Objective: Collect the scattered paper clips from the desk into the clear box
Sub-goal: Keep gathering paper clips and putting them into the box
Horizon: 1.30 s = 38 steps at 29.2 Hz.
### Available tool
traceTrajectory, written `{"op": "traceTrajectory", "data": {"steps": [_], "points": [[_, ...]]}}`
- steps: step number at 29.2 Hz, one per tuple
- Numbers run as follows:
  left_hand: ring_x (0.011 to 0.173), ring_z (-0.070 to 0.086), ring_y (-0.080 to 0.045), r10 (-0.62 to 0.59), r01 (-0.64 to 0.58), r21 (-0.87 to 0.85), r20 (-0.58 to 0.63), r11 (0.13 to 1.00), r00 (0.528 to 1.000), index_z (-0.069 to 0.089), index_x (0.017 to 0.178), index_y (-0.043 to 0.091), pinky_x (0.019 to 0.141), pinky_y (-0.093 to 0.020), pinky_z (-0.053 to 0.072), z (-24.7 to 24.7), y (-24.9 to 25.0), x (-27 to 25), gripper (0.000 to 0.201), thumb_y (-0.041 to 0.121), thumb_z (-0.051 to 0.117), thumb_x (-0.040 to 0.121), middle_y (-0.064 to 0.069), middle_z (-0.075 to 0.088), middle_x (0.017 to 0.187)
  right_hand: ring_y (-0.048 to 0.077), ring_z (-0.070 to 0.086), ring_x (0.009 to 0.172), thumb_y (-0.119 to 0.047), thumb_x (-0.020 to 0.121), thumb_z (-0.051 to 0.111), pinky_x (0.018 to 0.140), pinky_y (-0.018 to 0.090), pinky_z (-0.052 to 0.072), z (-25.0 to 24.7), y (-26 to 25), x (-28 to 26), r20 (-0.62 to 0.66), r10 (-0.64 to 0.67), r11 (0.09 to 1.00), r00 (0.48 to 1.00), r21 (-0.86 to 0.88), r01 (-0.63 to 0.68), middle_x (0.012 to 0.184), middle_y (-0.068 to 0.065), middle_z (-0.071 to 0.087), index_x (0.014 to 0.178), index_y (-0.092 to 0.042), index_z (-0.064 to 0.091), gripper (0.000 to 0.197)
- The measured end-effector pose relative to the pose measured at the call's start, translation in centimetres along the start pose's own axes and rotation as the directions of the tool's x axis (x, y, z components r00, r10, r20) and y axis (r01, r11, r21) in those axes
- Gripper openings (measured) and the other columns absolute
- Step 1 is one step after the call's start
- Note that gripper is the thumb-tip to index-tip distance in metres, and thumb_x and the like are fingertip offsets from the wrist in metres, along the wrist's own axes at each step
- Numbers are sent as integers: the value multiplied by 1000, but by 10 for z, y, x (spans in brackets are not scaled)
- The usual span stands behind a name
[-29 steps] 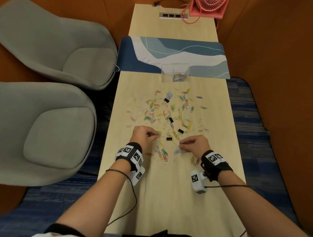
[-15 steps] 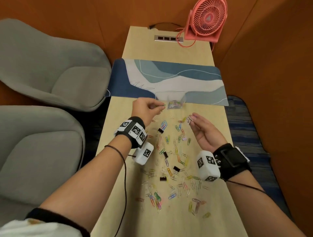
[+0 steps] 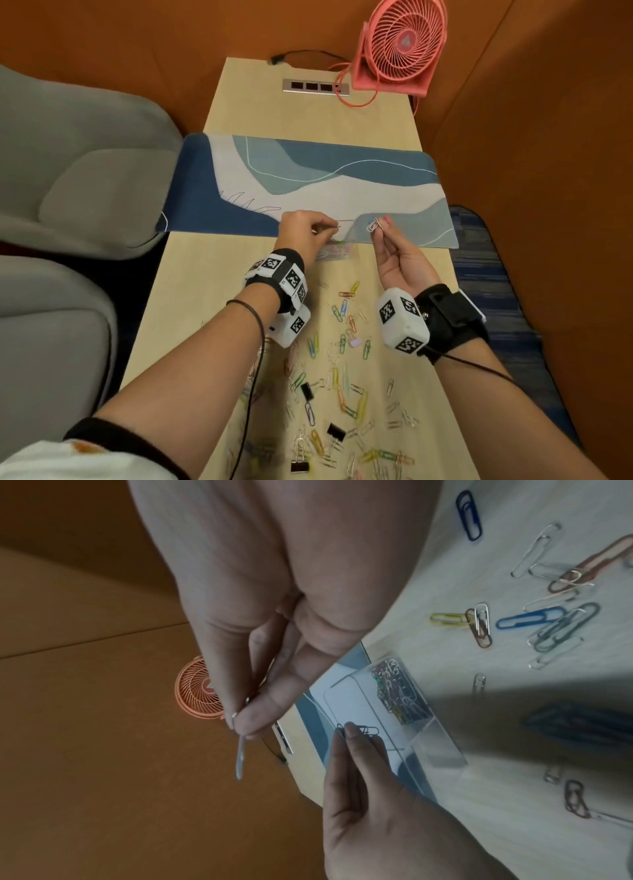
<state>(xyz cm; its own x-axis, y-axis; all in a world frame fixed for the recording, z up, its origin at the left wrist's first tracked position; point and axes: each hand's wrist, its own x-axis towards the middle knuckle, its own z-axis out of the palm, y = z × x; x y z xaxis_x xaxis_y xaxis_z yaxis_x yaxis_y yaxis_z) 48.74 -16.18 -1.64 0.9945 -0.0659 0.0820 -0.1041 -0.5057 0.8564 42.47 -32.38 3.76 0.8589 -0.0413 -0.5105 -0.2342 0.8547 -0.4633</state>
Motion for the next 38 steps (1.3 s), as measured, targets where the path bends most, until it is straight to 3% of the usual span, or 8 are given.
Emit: {"op": "traceTrajectory", "data": {"steps": [7,15,18,21,24,27,32,38], "points": [[87,68,-19,152,-165,198,78,966,985,76,101,15,87,-37,54,7,-13,-3,16,20,68,88,-3,75,95,12,70,81,-2,78,66,79,19,56,-13,6,21,-36,-6,999,999,-54,4,91,9,72,102,-4,61,24],[75,65,-8,220,-221,84,27,972,975,76,98,15,77,-24,56,0,-15,-5,20,4,67,84,1,72,93,23,69,90,8,81,66,83,26,57,-5,7,46,-58,-193,914,980,-373,158,103,20,68,101,5,64,20],[78,60,-5,244,-242,40,-60,969,968,75,95,18,72,-19,52,-6,-19,-14,21,4,65,84,6,67,87,23,71,81,5,75,75,76,24,57,3,10,55,18,-313,703,950,-668,244,90,17,72,92,2,71,18],[81,57,-9,204,-206,4,-137,979,969,71,93,23,72,-22,47,-12,-27,-27,20,7,63,83,9,63,87,18,72,71,-4,72,80,73,24,58,6,14,65,220,-387,246,896,-911,330,79,8,74,83,-9,76,13],[82,56,-13,166,-172,-24,-159,985,973,68,95,22,72,-24,45,-21,-37,-42,17,10,65,83,6,59,86,13,70,72,-13,77,77,78,17,53,10,19,69,409,-325,-170,853,-912,372,80,3,75,84,-11,78,7],[81,55,-11,141,-147,-21,-176,989,974,67,96,22,70,-22,43,-30,-47,-57,17,11,67,83,6,57,83,14,68,79,-19,85,69,84,21,49,11,26,71,509,-227,-409,830,-824,393,86,3,76,88,-11,78,12],[79,54,-10,101,-104,-14,-152,994,983,67,96,25,68,-17,40,-47,-56,-82,19,12,68,83,7,58,82,28,66,88,-21,92,52,83,32,52,13,34,73,470,-157,-560,869,-767,314,90,10,74,88,-10,76,26],[79,53,-6,60,-56,65,-52,996,997,70,91,27,69,-13,39,-76,-57,-133,16,13,68,82,7,59,85,19,67,93,-19,89,56,90,27,50,7,40,19,504,-207,-503,838,-790,351,100,3,74,109,-16,72,25]]}}
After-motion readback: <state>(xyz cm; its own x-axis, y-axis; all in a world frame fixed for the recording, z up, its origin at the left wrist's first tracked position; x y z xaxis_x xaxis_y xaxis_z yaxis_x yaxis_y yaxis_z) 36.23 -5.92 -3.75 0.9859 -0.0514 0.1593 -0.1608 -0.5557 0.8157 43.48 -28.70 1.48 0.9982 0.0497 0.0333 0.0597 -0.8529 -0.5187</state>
